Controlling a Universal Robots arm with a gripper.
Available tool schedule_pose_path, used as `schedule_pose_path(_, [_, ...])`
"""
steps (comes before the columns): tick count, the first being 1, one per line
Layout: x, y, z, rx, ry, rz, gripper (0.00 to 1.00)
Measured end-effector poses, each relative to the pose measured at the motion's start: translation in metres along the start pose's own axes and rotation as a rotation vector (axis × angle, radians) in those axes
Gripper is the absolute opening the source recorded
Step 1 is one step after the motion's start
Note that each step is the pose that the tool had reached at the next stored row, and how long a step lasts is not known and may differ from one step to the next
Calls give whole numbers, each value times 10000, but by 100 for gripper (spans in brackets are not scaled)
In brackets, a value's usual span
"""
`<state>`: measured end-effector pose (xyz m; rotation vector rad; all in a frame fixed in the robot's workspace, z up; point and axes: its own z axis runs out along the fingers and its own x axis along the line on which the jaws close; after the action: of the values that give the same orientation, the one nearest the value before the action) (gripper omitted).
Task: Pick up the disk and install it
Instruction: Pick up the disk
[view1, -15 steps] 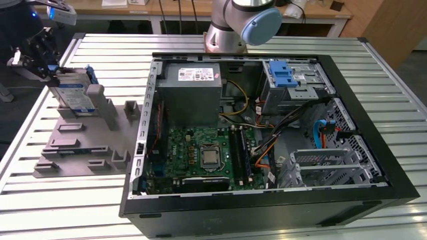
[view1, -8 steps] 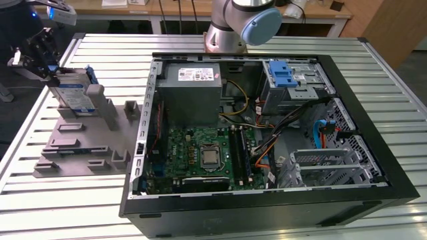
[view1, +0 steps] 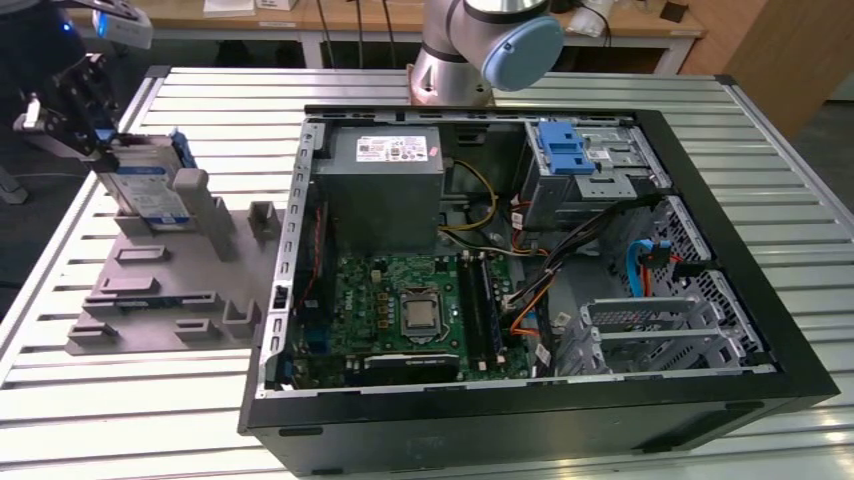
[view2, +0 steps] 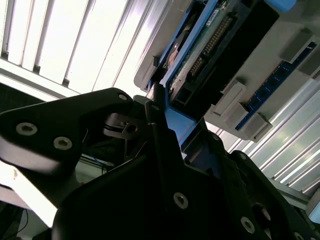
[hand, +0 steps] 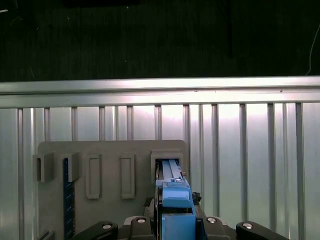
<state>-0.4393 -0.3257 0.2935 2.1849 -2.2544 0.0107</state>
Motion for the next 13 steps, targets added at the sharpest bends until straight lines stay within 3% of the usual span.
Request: schedule_pose_path(13, [0,0,-30,-1,1,0,36])
